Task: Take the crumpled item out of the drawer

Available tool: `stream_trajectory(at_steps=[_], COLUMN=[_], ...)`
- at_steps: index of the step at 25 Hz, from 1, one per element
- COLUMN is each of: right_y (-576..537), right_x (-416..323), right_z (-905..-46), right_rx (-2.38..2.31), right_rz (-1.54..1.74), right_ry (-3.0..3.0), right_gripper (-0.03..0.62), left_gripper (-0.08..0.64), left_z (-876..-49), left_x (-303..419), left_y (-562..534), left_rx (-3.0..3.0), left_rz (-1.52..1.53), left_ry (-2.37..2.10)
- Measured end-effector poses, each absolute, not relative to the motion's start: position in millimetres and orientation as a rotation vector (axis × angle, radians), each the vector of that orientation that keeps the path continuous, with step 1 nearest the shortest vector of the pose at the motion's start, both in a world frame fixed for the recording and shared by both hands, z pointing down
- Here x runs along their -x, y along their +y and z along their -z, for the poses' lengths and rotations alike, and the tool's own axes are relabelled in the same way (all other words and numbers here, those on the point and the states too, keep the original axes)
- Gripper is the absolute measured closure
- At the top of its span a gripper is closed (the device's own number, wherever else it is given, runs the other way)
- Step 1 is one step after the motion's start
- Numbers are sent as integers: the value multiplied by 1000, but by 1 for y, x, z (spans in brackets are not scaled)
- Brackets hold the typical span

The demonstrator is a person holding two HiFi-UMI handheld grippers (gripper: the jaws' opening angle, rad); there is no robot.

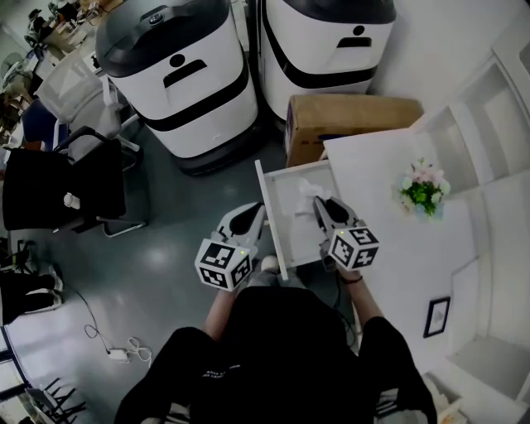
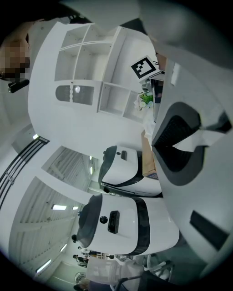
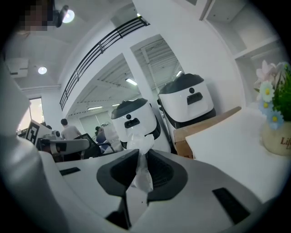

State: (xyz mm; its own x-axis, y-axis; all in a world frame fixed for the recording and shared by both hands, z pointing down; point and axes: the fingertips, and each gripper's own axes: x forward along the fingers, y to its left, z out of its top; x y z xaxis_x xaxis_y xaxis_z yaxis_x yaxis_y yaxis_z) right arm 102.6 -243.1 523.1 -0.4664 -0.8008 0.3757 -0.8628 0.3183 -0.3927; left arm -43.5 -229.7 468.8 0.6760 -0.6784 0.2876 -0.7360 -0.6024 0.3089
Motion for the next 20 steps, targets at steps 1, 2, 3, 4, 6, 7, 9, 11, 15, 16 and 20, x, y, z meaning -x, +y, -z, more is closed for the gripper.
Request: stream_trajectory(at_steps=[1,2,3,4,6,7,9,11,15,16,20], right_y=[-242,-241,-240,-239,-239,-239,-239,-239,-238,-239,-239], right_x=[-103,-103,-104,-105,-106,-107,-109,-110,-113,-114,-118], right_z=[-515,-508,-500,-494,-481,-476,-465,-454,-431,-425,-405], right_rx=[-1563,-1569,-1577,-1587,-1608,-1617,-1634,-1644,-1646,-1648,-1650], right_rz=[-830,-818,-806,-793,-766,-753,-729,-697,-619,-600,-517], right_ry=[-2476,-2493,-2508,-2522,-2546,-2559,-2586,-2607,-2649,-2661,-2705], right_gripper=[543,543,543,543,543,543,543,543,543,543,543], left_gripper=[562,562,563,562,563,563,563,562,562,562,563], left_z=[-465,-461,-458,-454,-447,-443,-434,-426,-409,-405,-391], left_x=[46,47,49,50,53,54,56,59,62,63,71], left_y=[-230,-229,-229,-229,-230,-231,-233,-233,-234,-235,-238], left_rx=[-2493,-2497,-2499,-2501,-2508,-2516,-2533,-2544,-2560,-2569,-2585], left_rz=[-187,-179,-171,-162,-142,-133,-119,-109,-80,-76,-52], left_ry=[-1116,-1126,-1135,-1144,-1161,-1169,-1184,-1208,-1252,-1259,-1315])
